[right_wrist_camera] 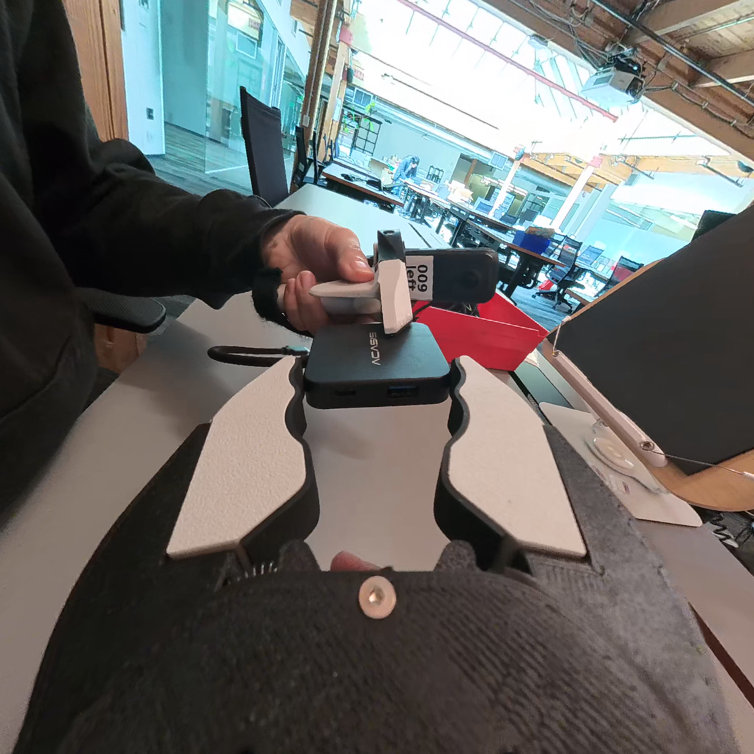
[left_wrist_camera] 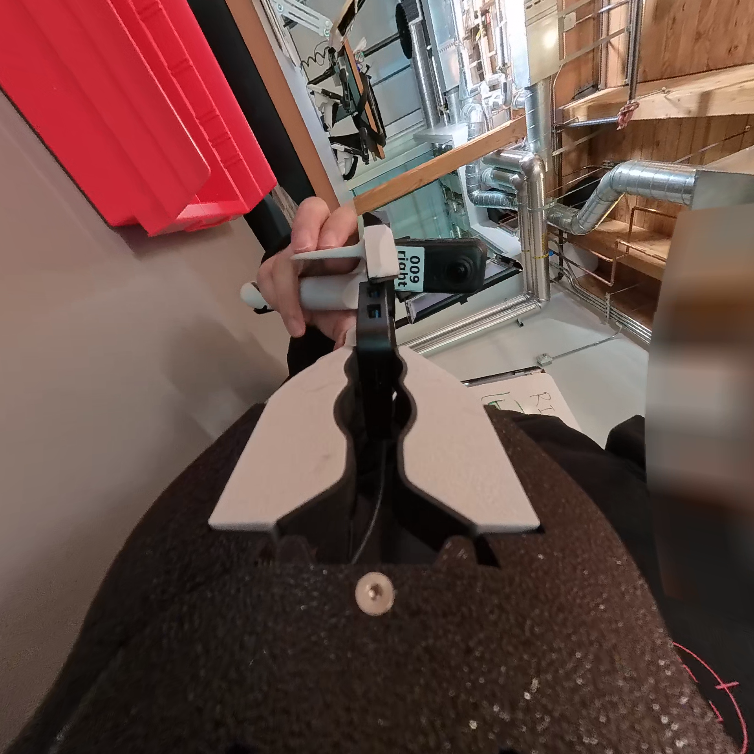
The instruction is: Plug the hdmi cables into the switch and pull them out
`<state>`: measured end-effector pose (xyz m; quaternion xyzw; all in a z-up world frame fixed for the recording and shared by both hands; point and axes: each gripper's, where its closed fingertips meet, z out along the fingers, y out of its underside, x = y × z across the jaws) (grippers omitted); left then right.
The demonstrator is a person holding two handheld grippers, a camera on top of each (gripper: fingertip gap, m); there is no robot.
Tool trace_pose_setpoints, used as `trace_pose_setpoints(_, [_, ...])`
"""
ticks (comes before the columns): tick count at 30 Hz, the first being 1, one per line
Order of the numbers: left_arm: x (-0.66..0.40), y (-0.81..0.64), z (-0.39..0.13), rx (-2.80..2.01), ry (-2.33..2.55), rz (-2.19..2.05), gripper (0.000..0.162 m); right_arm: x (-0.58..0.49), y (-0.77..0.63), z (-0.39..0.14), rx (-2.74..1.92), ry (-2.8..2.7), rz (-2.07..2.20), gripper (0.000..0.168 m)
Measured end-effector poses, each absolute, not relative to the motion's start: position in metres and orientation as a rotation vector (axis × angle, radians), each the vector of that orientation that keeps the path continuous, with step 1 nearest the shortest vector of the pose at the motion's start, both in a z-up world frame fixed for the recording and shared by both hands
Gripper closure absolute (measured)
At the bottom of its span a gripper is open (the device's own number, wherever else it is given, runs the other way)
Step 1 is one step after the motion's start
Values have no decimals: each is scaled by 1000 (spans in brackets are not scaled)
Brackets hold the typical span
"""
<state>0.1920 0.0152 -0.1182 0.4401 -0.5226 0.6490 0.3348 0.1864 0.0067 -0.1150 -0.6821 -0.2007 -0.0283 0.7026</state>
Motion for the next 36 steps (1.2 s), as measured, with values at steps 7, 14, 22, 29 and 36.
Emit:
trace_pose_setpoints(7, [199, 19, -107, 1140, -1370, 1809, 145, 189, 9, -103, -1486, -334, -6, 99])
trace_pose_setpoints(14, [231, 104, -107, 1580, -1731, 2022, 111, 218, -27, -93, -1342, -128, 1, 99])
trace_pose_setpoints(22, [200, 395, -173, 2773, -2060, 1169, 110, 231, -66, -91, -1299, -56, -62, 100])
trace_pose_setpoints(29, [168, 509, -229, 3075, -1620, 745, 114, 228, -63, -83, -1278, -67, -58, 100])
trace_pose_setpoints(36, [188, 519, -262, 3116, -1704, 557, 125, 210, -57, -79, -1256, -113, 11, 100])
